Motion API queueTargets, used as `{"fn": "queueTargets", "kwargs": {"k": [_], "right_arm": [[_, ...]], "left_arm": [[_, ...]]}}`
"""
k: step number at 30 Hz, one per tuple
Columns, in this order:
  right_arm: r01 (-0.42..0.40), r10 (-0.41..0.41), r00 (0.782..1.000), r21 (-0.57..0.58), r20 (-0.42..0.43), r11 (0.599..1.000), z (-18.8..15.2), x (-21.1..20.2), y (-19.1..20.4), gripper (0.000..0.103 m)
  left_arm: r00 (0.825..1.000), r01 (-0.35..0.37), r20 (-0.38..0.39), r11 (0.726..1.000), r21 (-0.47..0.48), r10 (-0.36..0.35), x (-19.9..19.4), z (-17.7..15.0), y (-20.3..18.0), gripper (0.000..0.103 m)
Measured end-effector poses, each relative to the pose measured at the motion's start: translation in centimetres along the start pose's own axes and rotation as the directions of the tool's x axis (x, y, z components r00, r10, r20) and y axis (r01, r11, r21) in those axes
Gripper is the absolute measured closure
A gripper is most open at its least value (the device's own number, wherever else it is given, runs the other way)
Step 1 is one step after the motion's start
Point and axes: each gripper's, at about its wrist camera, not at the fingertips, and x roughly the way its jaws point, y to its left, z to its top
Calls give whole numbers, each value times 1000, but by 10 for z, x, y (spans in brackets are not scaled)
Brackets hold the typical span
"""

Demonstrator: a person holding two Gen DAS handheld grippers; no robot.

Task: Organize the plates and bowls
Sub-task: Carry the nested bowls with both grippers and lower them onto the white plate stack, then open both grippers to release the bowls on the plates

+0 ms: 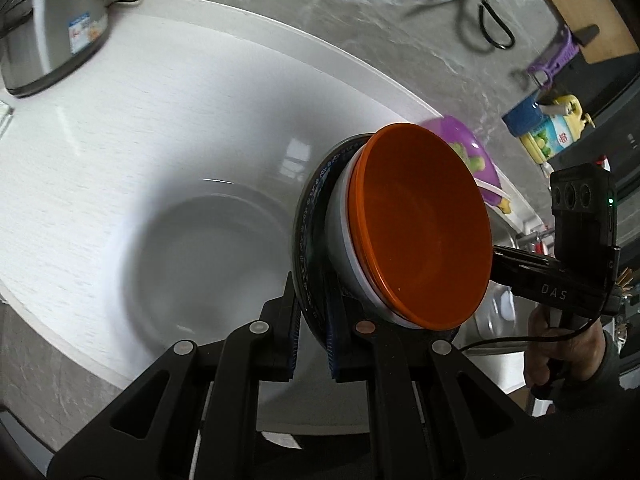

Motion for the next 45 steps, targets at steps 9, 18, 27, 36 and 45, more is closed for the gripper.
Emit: {"fn": "queueTargets", "kwargs": {"k": [9, 18, 27, 36, 45], "right_arm": [[7, -7, 999, 11, -35, 1000, 10, 64, 42, 91], [40, -36, 998, 70, -61, 997, 5, 99, 46, 91], [68, -62, 996, 106, -63, 992, -3, 111, 44, 91], [104, -93, 992, 140, -81, 985, -12, 118, 39, 91], [126, -119, 991, 149, -54, 981, -19, 115, 40, 90]], "left_arm": [[998, -40, -42, 999, -9, 39, -7, 8, 97, 94], [996, -37, -85, 999, 40, 40, 0, 2, 154, 94], [992, -22, -121, 996, 81, 31, 2, -4, 192, 94], [992, -30, -119, 989, 147, 48, 10, 6, 184, 94], [991, -68, -96, 972, 224, 91, 25, 9, 154, 91]]}}
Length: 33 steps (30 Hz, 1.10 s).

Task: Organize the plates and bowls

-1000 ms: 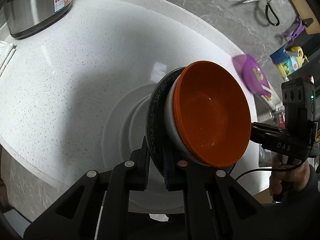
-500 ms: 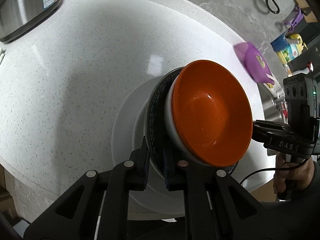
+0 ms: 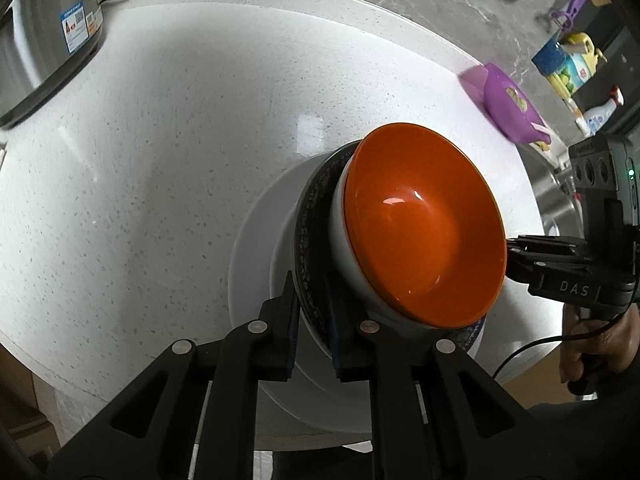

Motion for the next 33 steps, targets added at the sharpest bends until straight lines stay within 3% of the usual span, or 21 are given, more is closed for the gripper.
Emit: {"fn": "queueTargets", "kwargs": {"k": [7, 10, 12, 16, 18, 19, 20, 23, 27, 29, 31, 33], "right_arm": [[65, -64, 998, -42, 23, 997, -1, -3, 8, 85], [79, -78, 996, -37, 29, 996, 0, -3, 8, 84], [81, -80, 996, -30, 31, 996, -2, -4, 7, 84], [83, -82, 996, -12, 43, 997, -8, -8, 8, 83], [92, -92, 994, 2, 61, 996, -11, -15, 8, 69], [113, -113, 991, 11, 75, 994, -14, -20, 8, 53], [119, -121, 988, 26, 98, 993, -18, -27, 6, 44], [122, -128, 983, 53, 128, 991, -24, -40, 2, 37], [153, -164, 969, 73, 182, 985, -30, -64, 3, 27], [163, -177, 960, 80, 217, 983, -32, -80, 6, 19], [145, -161, 950, 78, 268, 986, -32, -97, 12, 17], [115, -131, 930, 67, 344, 991, -34, -122, 22, 6]], "left_arm": [[999, -51, 13, 997, 63, 51, 6, 3, -14, 87], [998, -62, 11, 996, 60, 61, 7, 3, -11, 74], [998, -69, 3, 996, 56, 69, 8, 3, -8, 58], [997, -70, 14, 997, 41, 70, -2, -4, 1, 50], [996, -70, 53, 997, 37, 68, -14, -4, 4, 48], [995, -73, 71, 997, 36, 70, -20, -4, 7, 46], [993, -77, 88, 996, 36, 74, -26, -4, 6, 41], [983, -117, 149, 993, 34, 111, -43, -2, 5, 41], [960, -171, 225, 985, 8, 165, -67, -5, -4, 41], [940, -176, 295, 984, -14, 173, -88, -10, -13, 41], [903, -234, 357, 971, -55, 238, -112, -15, -27, 41], [848, -340, 386, 931, -132, 364, -137, -19, -44, 40]]}}
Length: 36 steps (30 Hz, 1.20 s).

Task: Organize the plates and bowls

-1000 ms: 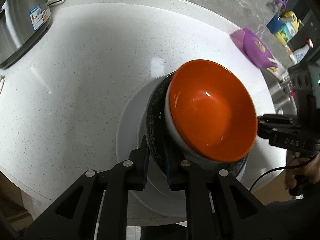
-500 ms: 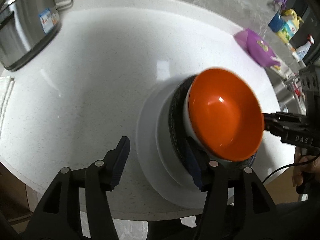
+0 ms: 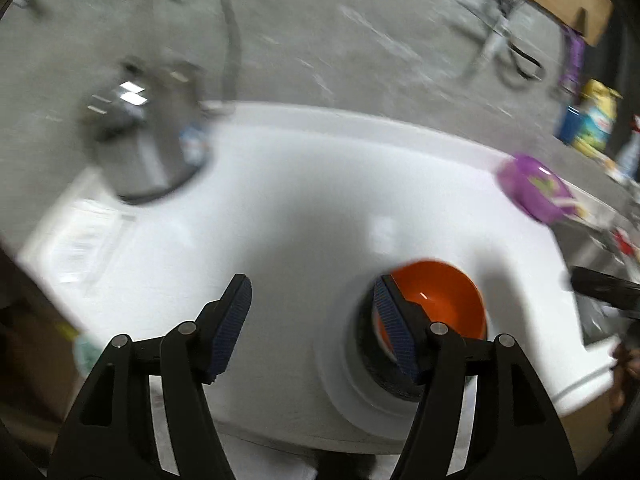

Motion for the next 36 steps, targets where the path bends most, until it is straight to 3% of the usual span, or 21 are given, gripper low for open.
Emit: {"fn": "queueTargets", "kwargs": {"k": [2, 6, 9, 12, 14, 16, 17, 19, 21, 22, 24, 26, 29, 36], "right_arm": [[-60, 60, 994, -9, 96, 998, 6, -29, 9, 0], [-185, 167, 963, 64, 213, 981, 8, -58, 15, 0], [-214, 173, 960, 175, 222, 961, -6, -59, 6, 0], [-198, 128, 944, 209, 304, 958, -23, -79, 2, 0], [-90, 39, 915, 109, 401, 990, -35, -102, 16, 0], [-13, 10, 892, 5, 452, 1000, -45, -111, 30, 0], [-42, 40, 902, -5, 430, 999, -48, -106, 31, 0], [-167, 115, 937, 133, 329, 977, -52, -86, 18, 0], [-142, 76, 974, 314, 212, 939, -54, -64, 4, 0], [-140, 77, 982, 385, 175, 912, -57, -53, 0, 1], [-132, 62, 983, 435, 171, 891, -61, -45, 5, 3], [-14, -58, 982, 379, 179, 925, -55, -48, 31, 3], [145, -216, 951, 299, 220, 943, -48, -53, 63, 0], [235, -293, 940, 288, 177, 928, -43, -41, 93, 0]], "left_arm": [[998, -45, 32, 998, -42, 46, -21, 5, -6, 40], [992, 124, 31, 984, -125, -121, -52, 4, -14, 40], [992, 125, -4, 991, -46, -125, -61, -9, -36, 40], [971, 220, -98, 975, -6, -219, -51, -22, -53, 40], [959, 238, -154, 971, -9, -236, -46, -29, -62, 40], [950, 244, -207, 969, 25, -234, -37, -31, -69, 40], [954, 228, -213, 972, 53, -212, -35, -30, -71, 40], [962, 213, -197, 971, 109, -188, -30, -28, -67, 40], [963, 224, -183, 967, 125, -199, -29, -24, -62, 40], [963, 226, -179, 965, 134, -201, -27, -21, -58, 40], [961, 231, -190, 961, 152, -201, -19, -12, -47, 40], [955, 232, -229, 957, 172, -190, 0, 1, -37, 40], [949, 239, -253, 953, 187, -188, 9, 3, -16, 40], [946, 262, -249, 941, 214, -207, 17, 22, 1, 40]]}}
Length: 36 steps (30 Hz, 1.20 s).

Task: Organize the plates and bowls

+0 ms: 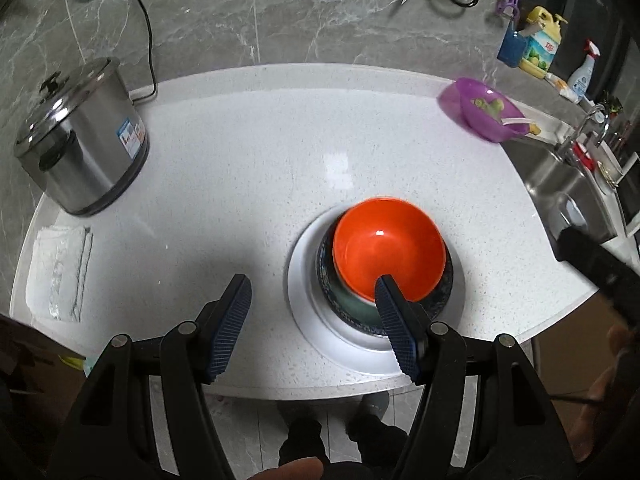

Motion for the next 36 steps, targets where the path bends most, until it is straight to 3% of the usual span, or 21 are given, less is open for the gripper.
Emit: {"fn": "queueTargets", "kwargs": {"k": [18, 36], "right_arm": [[168, -174, 981, -69, -86, 983, 6, 23, 15, 0], [178, -188, 975, -87, -117, 980, 1, 30, 14, 0]], "left_arm": [[1000, -6, -1, 1000, -11, 6, -4, 11, -11, 40], [1000, -14, -10, 999, -30, 14, 0, 12, -22, 40]]}}
